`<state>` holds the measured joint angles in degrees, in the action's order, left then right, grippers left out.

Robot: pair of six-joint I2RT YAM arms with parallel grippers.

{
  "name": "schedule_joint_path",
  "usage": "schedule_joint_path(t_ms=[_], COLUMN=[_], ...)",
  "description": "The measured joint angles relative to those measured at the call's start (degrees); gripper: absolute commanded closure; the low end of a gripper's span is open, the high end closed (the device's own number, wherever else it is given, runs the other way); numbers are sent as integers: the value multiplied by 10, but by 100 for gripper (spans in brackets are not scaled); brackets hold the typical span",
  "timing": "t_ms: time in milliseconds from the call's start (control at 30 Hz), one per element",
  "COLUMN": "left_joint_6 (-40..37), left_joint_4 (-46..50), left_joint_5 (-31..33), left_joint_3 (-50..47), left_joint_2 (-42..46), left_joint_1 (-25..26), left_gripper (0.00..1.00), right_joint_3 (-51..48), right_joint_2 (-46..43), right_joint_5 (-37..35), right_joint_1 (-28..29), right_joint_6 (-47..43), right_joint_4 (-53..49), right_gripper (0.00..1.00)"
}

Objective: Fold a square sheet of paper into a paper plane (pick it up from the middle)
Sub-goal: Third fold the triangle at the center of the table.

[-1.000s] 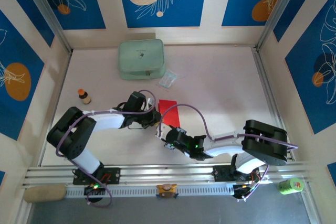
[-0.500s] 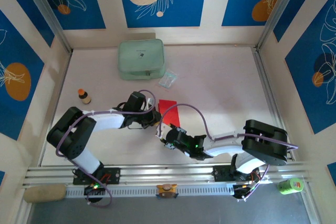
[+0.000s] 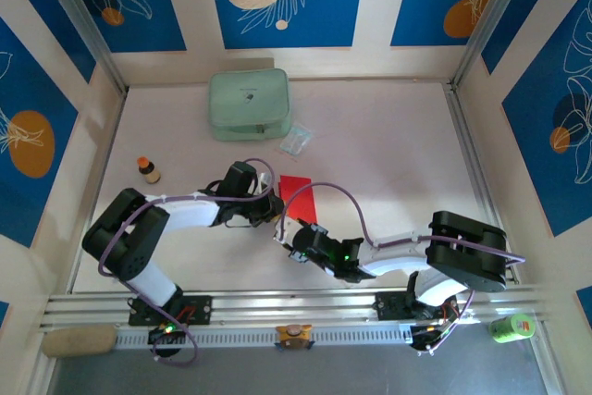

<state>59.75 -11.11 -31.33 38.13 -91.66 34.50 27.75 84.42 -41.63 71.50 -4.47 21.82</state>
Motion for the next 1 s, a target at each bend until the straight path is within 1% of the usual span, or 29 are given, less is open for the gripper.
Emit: schedule_joint_path(t_ms=[67,233,467,667,767,833,933,1000], left_joint_6=[0,0,0,0,0,-2,-6,-16], left_joint_4=[0,0,0,0,0,3,23,43], left_joint_5=[0,0,0,0,0,2,12,26], left_joint_3=[0,0,0,0,-1,-1,-1,0], left_joint_2=[0,0,0,0,2,5,22,39], left_joint_1=[0,0,0,0,0,0,0,0], left_gripper=[96,96,96,94,86,77,65,60], right_joint_3=[-3,-5,-5,-5,-5,-5,-5,-5], right_joint_2=[-5,-18,-21,-21,-24,-30,-40,-45], right_joint_5=[0,0,1,7,17,25,53,79], right_joint_1=[-1,-3,-5,-10,-16,-21,-35,-48], right_joint_6=[0,4,11,22,31,39,60,80], right_joint_4=[-2,-5,-7,-10,-15,-21,-36,-45], right_gripper=[68,77,86,97,99,99,100,100])
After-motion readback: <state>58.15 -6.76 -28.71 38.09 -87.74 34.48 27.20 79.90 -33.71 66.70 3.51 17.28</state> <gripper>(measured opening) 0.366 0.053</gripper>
